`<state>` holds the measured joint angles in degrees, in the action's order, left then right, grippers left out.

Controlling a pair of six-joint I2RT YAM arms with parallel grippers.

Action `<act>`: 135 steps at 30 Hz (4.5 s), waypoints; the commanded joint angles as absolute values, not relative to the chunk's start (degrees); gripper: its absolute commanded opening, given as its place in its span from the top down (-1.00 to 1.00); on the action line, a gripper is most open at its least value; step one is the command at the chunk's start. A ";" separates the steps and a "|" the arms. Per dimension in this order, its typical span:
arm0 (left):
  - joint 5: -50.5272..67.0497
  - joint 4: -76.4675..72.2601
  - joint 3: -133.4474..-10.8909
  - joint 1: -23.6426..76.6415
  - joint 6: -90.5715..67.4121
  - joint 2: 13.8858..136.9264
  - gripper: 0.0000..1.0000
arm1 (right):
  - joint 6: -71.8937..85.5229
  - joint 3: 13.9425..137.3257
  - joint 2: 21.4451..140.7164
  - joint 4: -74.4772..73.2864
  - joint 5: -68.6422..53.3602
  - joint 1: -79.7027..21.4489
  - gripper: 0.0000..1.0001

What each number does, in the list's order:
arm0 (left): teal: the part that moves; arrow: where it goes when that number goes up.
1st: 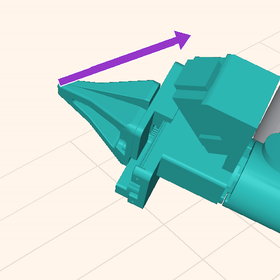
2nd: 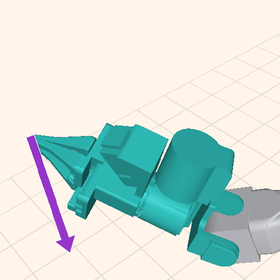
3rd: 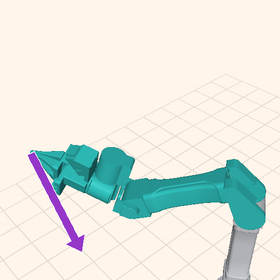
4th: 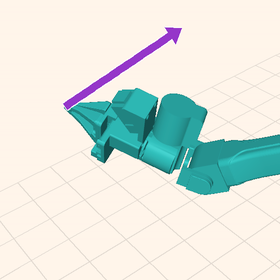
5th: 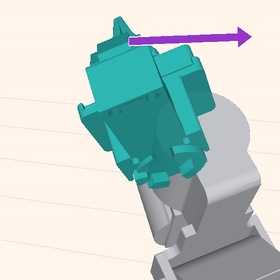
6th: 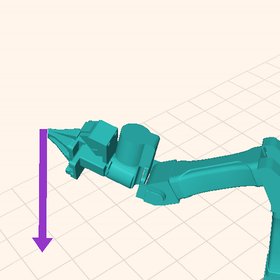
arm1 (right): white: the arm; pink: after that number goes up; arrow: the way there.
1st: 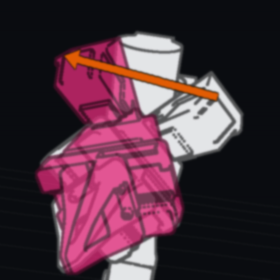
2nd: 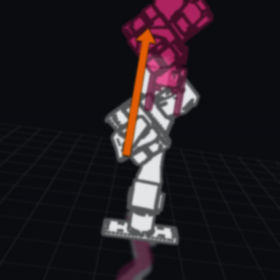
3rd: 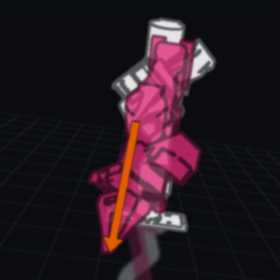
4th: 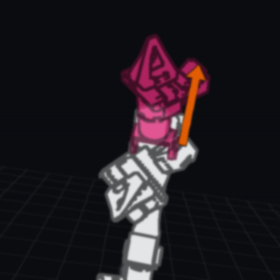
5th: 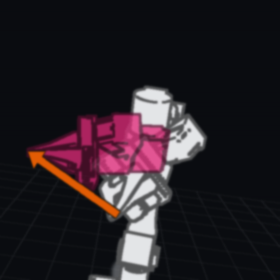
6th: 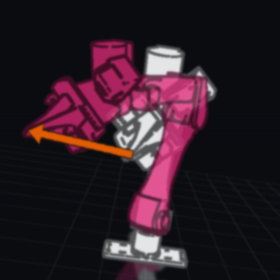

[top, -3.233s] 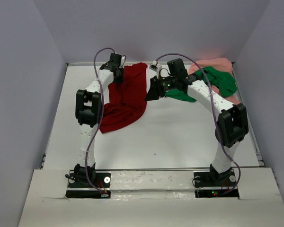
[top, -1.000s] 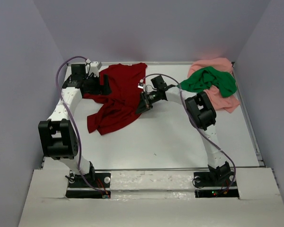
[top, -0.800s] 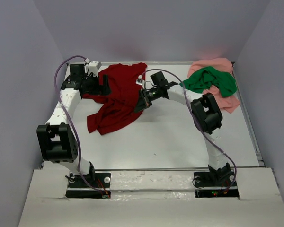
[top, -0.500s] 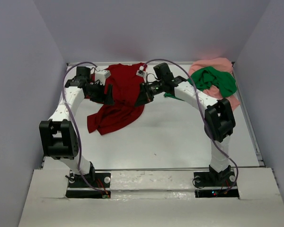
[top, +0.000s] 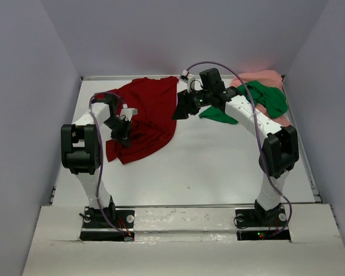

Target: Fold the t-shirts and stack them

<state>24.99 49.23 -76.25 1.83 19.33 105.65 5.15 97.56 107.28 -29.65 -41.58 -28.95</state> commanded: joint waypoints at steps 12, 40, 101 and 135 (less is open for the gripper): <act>8.54 26.15 -78.16 -0.34 6.87 82.39 -0.68 | 8.27 107.82 124.88 -31.62 -55.99 -36.90 -0.54; 17.58 12.57 -65.75 -13.71 0.79 68.82 -0.96 | 2.55 140.88 148.80 -40.96 -14.18 -59.23 1.00; 23.12 11.07 -62.84 -18.54 1.32 67.32 -0.97 | 6.06 120.07 142.12 -25.49 -18.46 -61.26 1.00; 24.26 10.63 -62.14 -18.90 1.58 66.09 -0.97 | 3.60 133.07 144.75 -26.19 -16.96 -59.68 1.00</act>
<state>22.61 12.88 -62.59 -18.50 1.21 68.42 4.29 131.24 141.97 -25.89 -17.50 -60.01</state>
